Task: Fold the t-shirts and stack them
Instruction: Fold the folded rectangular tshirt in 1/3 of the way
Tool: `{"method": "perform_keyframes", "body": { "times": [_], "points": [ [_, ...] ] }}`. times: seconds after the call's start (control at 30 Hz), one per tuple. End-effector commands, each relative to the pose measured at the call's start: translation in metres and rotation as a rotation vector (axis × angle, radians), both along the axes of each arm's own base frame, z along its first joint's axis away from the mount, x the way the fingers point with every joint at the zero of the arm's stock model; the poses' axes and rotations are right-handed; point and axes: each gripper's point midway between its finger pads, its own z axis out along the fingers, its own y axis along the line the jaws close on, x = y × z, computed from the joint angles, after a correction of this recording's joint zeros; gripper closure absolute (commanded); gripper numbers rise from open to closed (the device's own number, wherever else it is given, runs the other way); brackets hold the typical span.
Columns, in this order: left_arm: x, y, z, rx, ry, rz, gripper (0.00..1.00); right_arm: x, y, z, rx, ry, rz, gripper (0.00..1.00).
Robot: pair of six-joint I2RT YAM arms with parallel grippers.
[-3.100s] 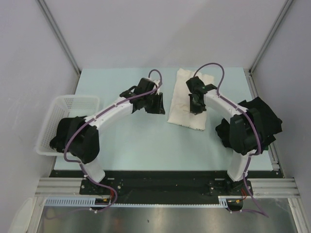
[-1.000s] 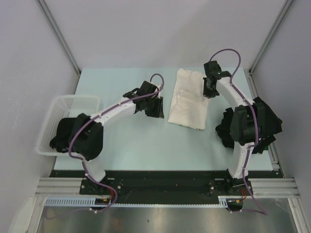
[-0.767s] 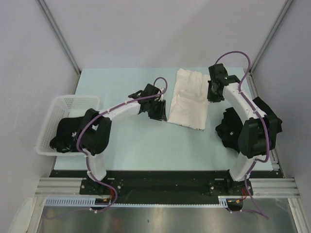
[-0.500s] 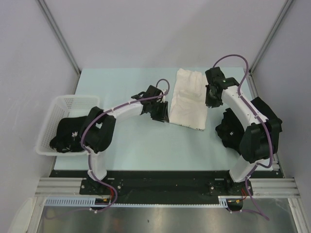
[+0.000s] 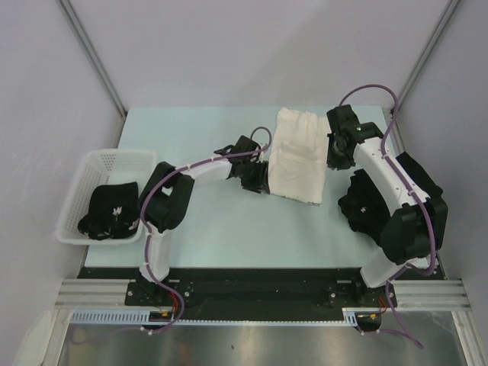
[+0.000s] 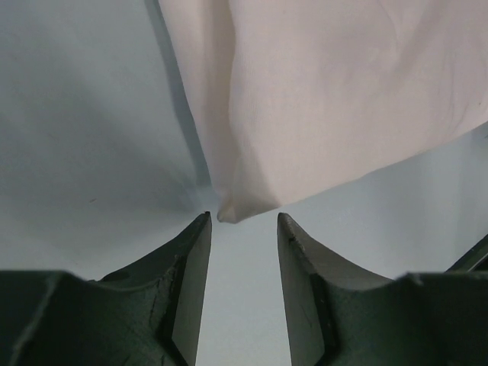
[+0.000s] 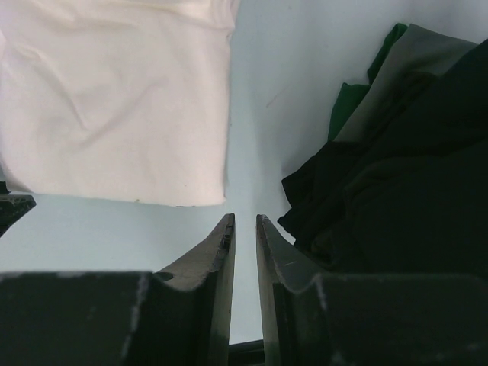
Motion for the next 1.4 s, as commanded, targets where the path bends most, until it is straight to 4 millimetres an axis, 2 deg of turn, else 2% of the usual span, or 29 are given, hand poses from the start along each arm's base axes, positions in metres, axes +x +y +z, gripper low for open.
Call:
{"method": "perform_keyframes", "body": {
  "times": [0.0,0.23,0.33,0.43,0.47,0.57,0.73,0.87,0.9,0.97,1.0,1.1,1.13,1.2,1.23,1.37],
  "points": [
    [0.018,-0.014,0.014,-0.029,-0.069,-0.027,0.54,-0.010,-0.009,0.020,-0.018,-0.036,-0.012,0.78],
    [0.026,-0.019,0.004,-0.024,-0.070,-0.028,0.54,-0.014,-0.014,0.023,-0.038,-0.031,-0.008,0.78],
    [0.026,-0.020,-0.001,-0.026,-0.058,-0.024,0.58,-0.019,-0.016,0.022,-0.046,-0.017,-0.009,0.79],
    [0.025,-0.021,-0.006,-0.025,-0.047,-0.026,0.71,-0.021,-0.017,0.022,-0.052,-0.010,-0.013,0.80],
    [0.024,-0.021,-0.007,-0.022,-0.044,-0.029,0.82,-0.022,-0.018,0.022,-0.049,-0.009,-0.017,0.80],
    [0.024,-0.019,-0.009,-0.011,-0.034,-0.029,1.00,-0.022,-0.016,0.022,-0.042,-0.007,-0.014,0.81],
    [0.024,-0.012,-0.007,0.018,-0.048,-0.017,1.00,-0.025,-0.008,0.021,-0.028,-0.002,-0.003,0.83],
    [0.016,-0.003,-0.005,0.039,-0.044,-0.008,1.00,-0.033,0.009,0.015,0.013,0.033,0.010,0.85],
    [0.015,-0.001,0.002,0.037,-0.051,-0.005,1.00,-0.036,0.018,0.012,0.026,0.042,0.008,0.85],
    [0.007,0.007,0.000,0.053,-0.041,-0.001,1.00,-0.042,0.028,0.005,0.033,0.066,0.019,0.85],
    [0.006,0.009,0.008,0.047,-0.054,0.002,1.00,-0.047,0.037,0.002,0.033,0.073,0.031,0.85],
    [-0.004,0.020,0.009,0.072,-0.057,0.006,1.00,-0.057,0.049,-0.012,0.051,0.099,0.011,0.84],
    [-0.006,0.023,0.017,0.073,-0.072,0.004,1.00,-0.063,0.057,-0.020,0.066,0.113,0.006,0.84],
    [-0.012,0.031,0.016,0.095,-0.072,0.002,1.00,-0.071,0.064,-0.029,0.075,0.128,0.004,0.80],
    [-0.014,0.034,0.022,0.097,-0.083,0.000,1.00,-0.073,0.073,-0.029,0.099,0.114,0.002,0.79],
    [-0.027,0.049,0.025,0.127,-0.083,0.001,1.00,-0.092,0.080,-0.051,0.104,0.144,-0.013,0.75]
  ]
}}
